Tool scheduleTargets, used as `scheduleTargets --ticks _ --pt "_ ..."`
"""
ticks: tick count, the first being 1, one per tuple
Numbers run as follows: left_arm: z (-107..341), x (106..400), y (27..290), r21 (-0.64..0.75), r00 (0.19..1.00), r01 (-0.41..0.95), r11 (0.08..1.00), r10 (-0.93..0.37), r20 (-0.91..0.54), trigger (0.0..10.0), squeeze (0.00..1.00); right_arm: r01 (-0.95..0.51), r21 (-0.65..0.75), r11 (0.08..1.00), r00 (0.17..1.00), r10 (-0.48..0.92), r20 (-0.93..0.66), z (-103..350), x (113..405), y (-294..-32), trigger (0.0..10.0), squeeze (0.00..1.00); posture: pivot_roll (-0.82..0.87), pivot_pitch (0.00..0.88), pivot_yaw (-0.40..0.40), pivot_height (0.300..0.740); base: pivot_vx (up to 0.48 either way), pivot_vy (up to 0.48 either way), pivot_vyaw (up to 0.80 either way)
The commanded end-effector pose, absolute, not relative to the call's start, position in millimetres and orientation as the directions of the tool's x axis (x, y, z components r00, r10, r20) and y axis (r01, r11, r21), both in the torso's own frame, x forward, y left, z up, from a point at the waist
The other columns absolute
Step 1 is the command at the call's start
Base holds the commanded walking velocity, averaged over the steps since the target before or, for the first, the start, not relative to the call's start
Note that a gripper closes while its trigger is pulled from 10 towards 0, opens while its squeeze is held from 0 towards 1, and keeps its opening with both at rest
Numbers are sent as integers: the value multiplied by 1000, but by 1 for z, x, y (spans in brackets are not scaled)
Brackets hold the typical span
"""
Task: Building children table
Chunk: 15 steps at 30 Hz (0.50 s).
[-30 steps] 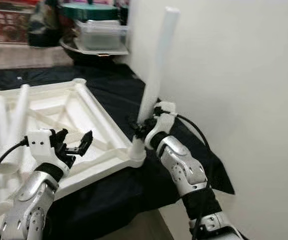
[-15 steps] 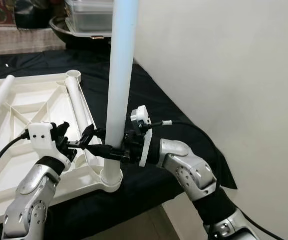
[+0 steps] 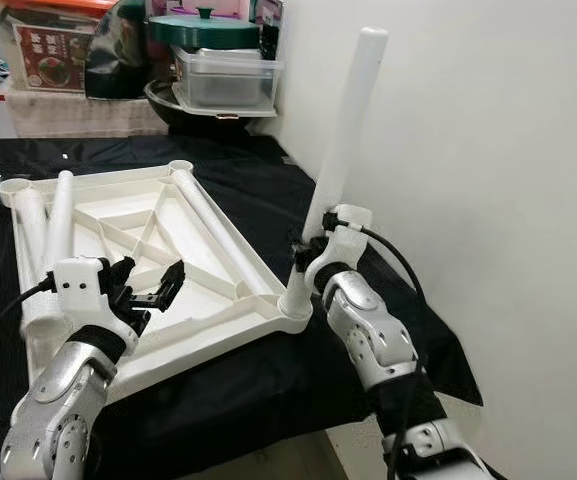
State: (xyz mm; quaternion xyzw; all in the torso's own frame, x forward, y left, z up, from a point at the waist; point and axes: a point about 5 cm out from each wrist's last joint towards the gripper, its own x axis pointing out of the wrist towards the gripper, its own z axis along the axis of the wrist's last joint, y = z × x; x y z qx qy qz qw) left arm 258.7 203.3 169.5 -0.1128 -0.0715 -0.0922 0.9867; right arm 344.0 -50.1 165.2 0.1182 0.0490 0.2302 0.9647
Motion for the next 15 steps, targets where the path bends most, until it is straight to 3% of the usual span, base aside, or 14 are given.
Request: scheduleTargets --ticks 1,2,3,4,5,6,7,9,10,13,14,15 --pt "168 260 200 -212 971 215 953 -184 156 10000 0 -570 309 761 798 603 -13 166 336 -29 10000 1000 179 0 -144 714 0 0 0" --pt "168 260 200 -212 971 214 954 -183 155 10000 0 -686 323 653 703 709 58 177 330 -19 10000 8 180 0 -146 714 0 0 0" --pt "168 260 200 -212 971 214 954 -183 155 10000 0 -686 323 653 703 709 58 177 330 -19 10000 8 180 0 -146 714 0 0 0" --pt "168 260 201 -212 971 213 954 -183 155 10000 0 -804 300 514 565 817 114 186 320 -13 10000 0 181 0 -146 714 0 0 0" --pt "168 260 201 -212 971 213 954 -182 155 10000 0 -908 258 331 377 913 156 195 304 -12 10000 0 180 0 -145 714 0 0 0" --pt "168 260 201 -212 971 213 954 -182 155 10000 0 -908 258 331 377 913 156 195 304 -12 10000 0 180 0 -145 714 0 0 0" --pt "168 260 201 -212 971 213 954 -182 155 10000 0 -960 219 176 214 962 167 199 289 -13 10000 0 180 0 -145 714 0 0 0" --pt "168 260 201 -212 971 213 954 -182 155 10000 0 -960 219 176 214 962 167 199 289 -13 10000 0 180 0 -145 714 0 0 0" --pt "168 260 201 -213 971 213 954 -182 155 10000 0 -979 193 70 101 983 153 198 278 -15 10000 0 180 0 -146 714 0 0 0" --pt "168 260 201 -213 971 212 954 -181 156 10000 0 -983 182 18 43 990 132 195 272 -16 10000 0 181 0 -148 714 0 0 0" --pt "168 260 201 -213 971 212 954 -181 156 10000 0 -984 179 4 26 992 120 191 269 -16 8431 0 186 0 -151 714 0 0 0" --pt "168 260 201 -213 971 212 954 -181 156 10000 0 -984 179 4 26 992 120 191 269 -16 8431 0 186 0 -151 714 0 0 0"
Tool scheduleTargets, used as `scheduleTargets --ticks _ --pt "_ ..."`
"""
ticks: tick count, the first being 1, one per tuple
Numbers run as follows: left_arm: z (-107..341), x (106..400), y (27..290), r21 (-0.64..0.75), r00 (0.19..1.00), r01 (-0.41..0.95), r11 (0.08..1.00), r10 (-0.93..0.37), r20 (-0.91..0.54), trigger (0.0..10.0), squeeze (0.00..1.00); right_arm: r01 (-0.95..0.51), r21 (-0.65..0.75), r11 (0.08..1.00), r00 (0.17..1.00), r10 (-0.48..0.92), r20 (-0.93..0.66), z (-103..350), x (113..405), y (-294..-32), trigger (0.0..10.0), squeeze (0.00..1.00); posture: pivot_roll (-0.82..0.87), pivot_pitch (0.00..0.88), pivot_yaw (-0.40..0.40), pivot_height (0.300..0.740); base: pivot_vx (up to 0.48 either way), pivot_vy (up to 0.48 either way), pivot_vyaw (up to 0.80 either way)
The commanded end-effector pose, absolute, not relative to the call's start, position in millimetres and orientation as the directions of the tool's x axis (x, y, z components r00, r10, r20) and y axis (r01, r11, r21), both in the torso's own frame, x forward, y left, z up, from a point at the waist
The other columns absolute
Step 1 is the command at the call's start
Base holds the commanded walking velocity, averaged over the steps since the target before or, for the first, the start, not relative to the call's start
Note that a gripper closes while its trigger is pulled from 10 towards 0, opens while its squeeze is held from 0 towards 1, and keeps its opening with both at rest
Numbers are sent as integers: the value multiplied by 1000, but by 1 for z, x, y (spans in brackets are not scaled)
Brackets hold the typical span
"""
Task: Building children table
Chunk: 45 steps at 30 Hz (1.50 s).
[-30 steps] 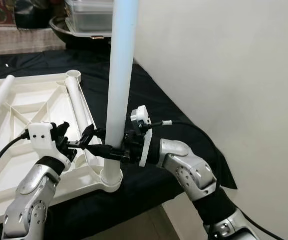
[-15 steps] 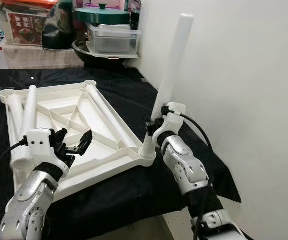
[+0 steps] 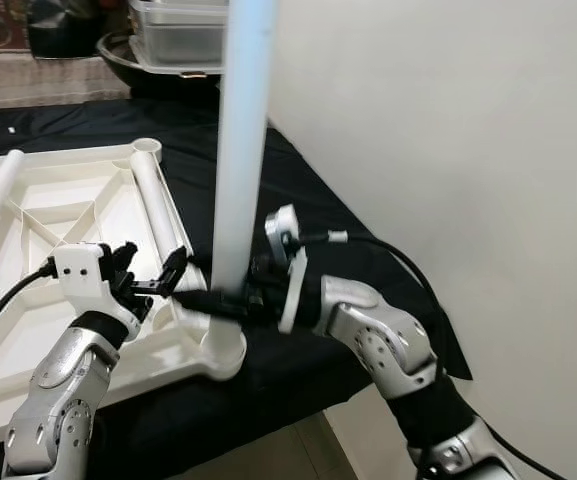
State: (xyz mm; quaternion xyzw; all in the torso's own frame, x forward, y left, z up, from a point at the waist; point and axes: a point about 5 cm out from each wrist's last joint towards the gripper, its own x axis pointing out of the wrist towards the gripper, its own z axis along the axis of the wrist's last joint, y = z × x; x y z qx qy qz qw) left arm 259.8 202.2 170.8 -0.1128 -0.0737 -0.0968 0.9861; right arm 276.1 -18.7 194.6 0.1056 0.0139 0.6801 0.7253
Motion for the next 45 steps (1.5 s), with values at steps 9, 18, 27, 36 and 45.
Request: scheduleTargets --ticks 9,18,27,36,45 --pt "167 260 198 -219 970 217 951 -184 158 10000 0 -217 231 948 939 268 -216 138 353 -60 0 0 183 0 -152 714 0 0 0" --pt "167 260 197 -222 969 220 950 -187 161 10000 0 -444 293 847 871 484 -78 155 340 -48 10000 1000 178 0 -148 714 0 0 0" --pt "167 260 198 -221 969 221 950 -189 160 10000 0 -951 254 177 239 941 239 205 293 -18 10000 0 181 0 -150 714 0 0 0" --pt "168 260 199 -220 971 210 953 -177 162 10000 0 -803 211 557 559 827 -54 161 321 -18 0 0 189 0 -155 714 0 0 0" --pt "168 260 200 -219 970 214 952 -182 158 10000 0 -126 175 977 957 166 -239 134 353 -80 0 0 182 0 -145 714 0 0 0"
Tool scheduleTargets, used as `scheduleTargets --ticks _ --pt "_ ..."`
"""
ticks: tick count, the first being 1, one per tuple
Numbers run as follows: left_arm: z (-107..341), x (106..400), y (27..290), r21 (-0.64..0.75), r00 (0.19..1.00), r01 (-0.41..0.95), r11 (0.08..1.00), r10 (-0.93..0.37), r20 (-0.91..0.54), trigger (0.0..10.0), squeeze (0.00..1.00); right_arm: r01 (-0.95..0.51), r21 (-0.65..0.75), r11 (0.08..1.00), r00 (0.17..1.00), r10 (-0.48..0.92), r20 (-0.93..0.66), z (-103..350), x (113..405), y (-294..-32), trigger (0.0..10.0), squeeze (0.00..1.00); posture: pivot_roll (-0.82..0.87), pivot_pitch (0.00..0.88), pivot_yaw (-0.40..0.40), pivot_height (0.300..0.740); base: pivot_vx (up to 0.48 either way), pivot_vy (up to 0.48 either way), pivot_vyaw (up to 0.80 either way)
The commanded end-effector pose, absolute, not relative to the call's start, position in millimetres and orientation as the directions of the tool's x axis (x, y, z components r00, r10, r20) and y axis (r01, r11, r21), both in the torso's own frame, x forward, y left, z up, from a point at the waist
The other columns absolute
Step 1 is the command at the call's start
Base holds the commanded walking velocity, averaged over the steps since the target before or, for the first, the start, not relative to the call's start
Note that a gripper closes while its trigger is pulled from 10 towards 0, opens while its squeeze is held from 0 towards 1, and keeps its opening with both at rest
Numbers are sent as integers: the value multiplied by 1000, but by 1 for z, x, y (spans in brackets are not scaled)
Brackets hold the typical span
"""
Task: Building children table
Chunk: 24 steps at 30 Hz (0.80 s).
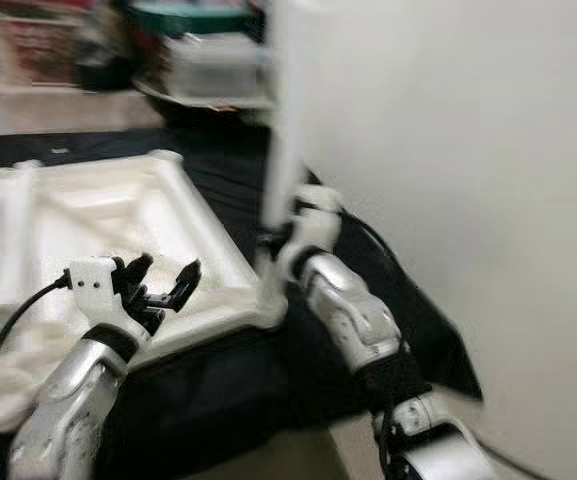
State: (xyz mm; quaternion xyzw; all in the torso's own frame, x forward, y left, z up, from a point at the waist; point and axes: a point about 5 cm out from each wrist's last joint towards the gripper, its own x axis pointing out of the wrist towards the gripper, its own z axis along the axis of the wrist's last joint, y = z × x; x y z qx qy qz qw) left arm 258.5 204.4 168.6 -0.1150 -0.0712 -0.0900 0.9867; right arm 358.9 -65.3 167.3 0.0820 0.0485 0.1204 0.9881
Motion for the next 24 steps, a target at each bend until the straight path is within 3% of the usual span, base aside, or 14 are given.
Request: scheduleTargets --ticks 1,2,3,7,8,14,15,16,17,19,20,21,23,24 --pt "168 260 200 -218 970 214 952 -182 158 10000 0 -171 186 968 945 214 -247 134 350 -74 1647 0 179 0 -142 714 0 0 0" --pt "168 260 200 -218 970 214 952 -182 158 10000 0 -171 186 968 945 214 -247 134 350 -74 1647 0 179 0 -142 714 0 0 0" --pt "168 260 200 -218 970 215 952 -183 158 10000 0 -223 205 953 934 270 -236 136 347 -67 10000 0 179 0 -142 714 0 0 0" --pt "168 260 201 -218 970 215 952 -183 158 10000 0 -487 299 820 843 532 -85 153 337 -41 10000 0 180 0 -143 714 0 0 0" --pt "168 260 201 -218 970 215 952 -183 158 10000 0 -563 304 769 801 598 -29 160 334 -35 10000 1000 182 0 -144 714 0 0 0" --pt "168 261 201 -217 971 213 953 -181 158 10000 0 -725 310 614 661 747 66 176 325 -20 10000 1000 186 0 -147 714 0 0 0" --pt "168 261 201 -217 971 212 953 -180 158 10000 0 -800 290 526 574 811 113 184 319 -14 10000 0 186 0 -147 714 0 0 0" --pt "168 261 201 -217 971 212 953 -180 158 10000 0 -800 290 526 574 811 113 184 319 -14 10000 0 186 0 -147 714 0 0 0" --pt "168 261 201 -218 971 211 953 -179 158 10000 0 -917 225 328 363 922 136 191 303 -12 10000 0 185 0 -150 714 0 0 0" --pt "168 261 201 -218 971 211 953 -178 159 10000 0 -968 169 188 208 972 107 189 290 -14 10000 0 186 0 -152 714 0 0 0" --pt "168 261 201 -219 971 211 953 -178 161 10000 0 -984 149 102 114 991 75 184 281 -15 6078 0 190 0 -157 714 0 0 0" --pt "168 261 201 -219 971 211 953 -178 161 10000 0 -984 149 102 114 991 75 184 281 -15 6078 0 190 0 -157 714 0 0 0" --pt "169 261 201 -221 971 210 953 -176 163 10000 0 -984 148 98 106 993 47 178 279 -16 0 0 191 0 -157 714 0 0 0" --pt "168 261 201 -221 971 209 952 -176 163 10000 0 -978 158 135 146 988 57 178 282 -15 0 0 191 0 -157 714 0 0 0"
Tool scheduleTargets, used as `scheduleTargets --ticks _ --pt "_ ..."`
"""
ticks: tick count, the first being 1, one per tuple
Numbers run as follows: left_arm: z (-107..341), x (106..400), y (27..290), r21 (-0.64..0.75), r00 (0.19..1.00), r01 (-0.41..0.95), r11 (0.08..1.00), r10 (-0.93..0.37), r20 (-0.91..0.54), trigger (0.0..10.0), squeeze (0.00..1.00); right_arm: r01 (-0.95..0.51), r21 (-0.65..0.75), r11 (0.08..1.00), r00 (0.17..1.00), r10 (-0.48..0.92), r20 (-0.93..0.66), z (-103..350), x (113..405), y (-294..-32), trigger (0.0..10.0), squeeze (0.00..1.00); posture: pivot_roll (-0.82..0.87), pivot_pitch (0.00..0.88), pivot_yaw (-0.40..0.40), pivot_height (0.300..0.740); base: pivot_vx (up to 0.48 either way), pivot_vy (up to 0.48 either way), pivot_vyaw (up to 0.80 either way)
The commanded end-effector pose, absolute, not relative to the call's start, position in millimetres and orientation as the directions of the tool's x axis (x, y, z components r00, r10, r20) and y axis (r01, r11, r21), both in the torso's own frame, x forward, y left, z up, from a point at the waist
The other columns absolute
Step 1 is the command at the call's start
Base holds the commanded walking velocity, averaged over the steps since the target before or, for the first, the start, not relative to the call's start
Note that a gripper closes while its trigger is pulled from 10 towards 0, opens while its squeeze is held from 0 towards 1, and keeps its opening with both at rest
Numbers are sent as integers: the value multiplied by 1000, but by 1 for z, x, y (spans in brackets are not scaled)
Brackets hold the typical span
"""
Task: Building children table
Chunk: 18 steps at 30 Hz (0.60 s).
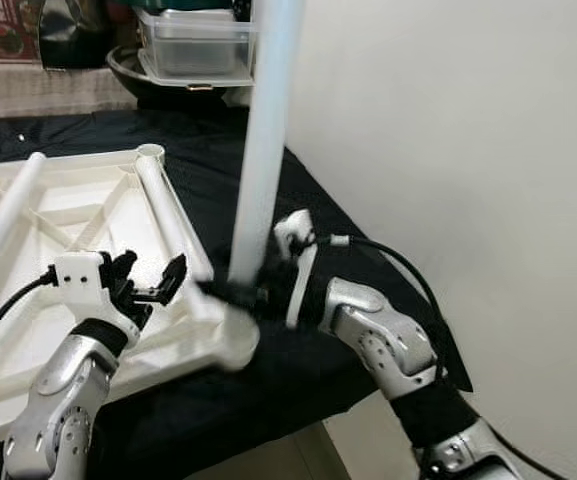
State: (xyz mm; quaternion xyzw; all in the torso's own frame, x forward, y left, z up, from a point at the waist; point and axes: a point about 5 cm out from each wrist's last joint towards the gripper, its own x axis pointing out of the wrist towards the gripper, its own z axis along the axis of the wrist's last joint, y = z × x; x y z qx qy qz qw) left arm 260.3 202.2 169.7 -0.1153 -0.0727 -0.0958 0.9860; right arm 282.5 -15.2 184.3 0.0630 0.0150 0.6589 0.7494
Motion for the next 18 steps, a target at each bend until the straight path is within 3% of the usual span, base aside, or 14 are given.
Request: scheduleTargets --ticks 1,2,4,5,6,7,8,9,10,11,15,16,17,18 --pt "168 261 201 -221 971 209 952 -176 163 10000 0 -978 158 135 146 988 57 178 282 -15 0 0 191 0 -157 714 0 0 0" --pt "168 261 201 -221 971 209 952 -176 163 10000 0 -978 158 135 146 988 57 178 282 -15 0 0 191 0 -157 714 0 0 0" --pt "168 260 201 -223 971 211 952 -177 162 10000 0 -878 181 442 451 892 10 171 309 -14 0 0 185 0 -149 714 0 0 0" --pt "168 260 201 -223 971 211 952 -177 162 10000 0 -878 181 442 451 892 10 171 309 -14 0 0 185 0 -149 714 0 0 0" --pt "168 260 201 -223 971 212 951 -178 162 10000 0 -738 193 647 651 758 -49 164 327 -19 0 0 183 0 -148 714 0 0 0" --pt "168 260 201 -223 971 212 951 -178 162 10000 0 -738 193 647 651 758 -49 164 327 -19 0 0 183 0 -148 714 0 0 0" --pt "168 260 201 -226 970 214 950 -179 163 10000 0 -496 192 847 838 525 -148 151 346 -37 0 0 181 0 -146 714 0 0 0" --pt "169 260 201 -228 970 215 950 -180 164 10000 0 -249 160 955 937 279 -209 140 356 -60 0 0 183 0 -146 714 0 0 0" --pt "169 260 201 -229 970 215 949 -180 165 10000 0 -67 127 990 964 97 -247 132 358 -79 0 0 183 0 -146 714 0 0 0" --pt "169 260 201 -229 970 215 949 -180 165 10000 0 26 106 994 965 3 -261 128 358 -91 0 0 187 0 -147 714 0 0 0" --pt "168 260 201 -229 970 214 950 -180 164 10000 0 19 90 996 965 5 -262 127 355 -96 0 0 182 0 -144 714 0 0 0" --pt "168 261 201 -229 970 215 949 -180 163 10000 0 -43 109 993 960 72 -272 128 353 -89 10000 0 180 0 -142 714 0 0 0" --pt "168 261 201 -229 970 216 949 -182 163 10000 0 -147 156 977 953 182 -241 133 351 -76 10000 0 180 0 -142 714 0 0 0" --pt "168 261 201 -229 970 216 949 -182 163 10000 0 -147 156 977 953 182 -241 133 351 -76 10000 0 180 0 -142 714 0 0 0"
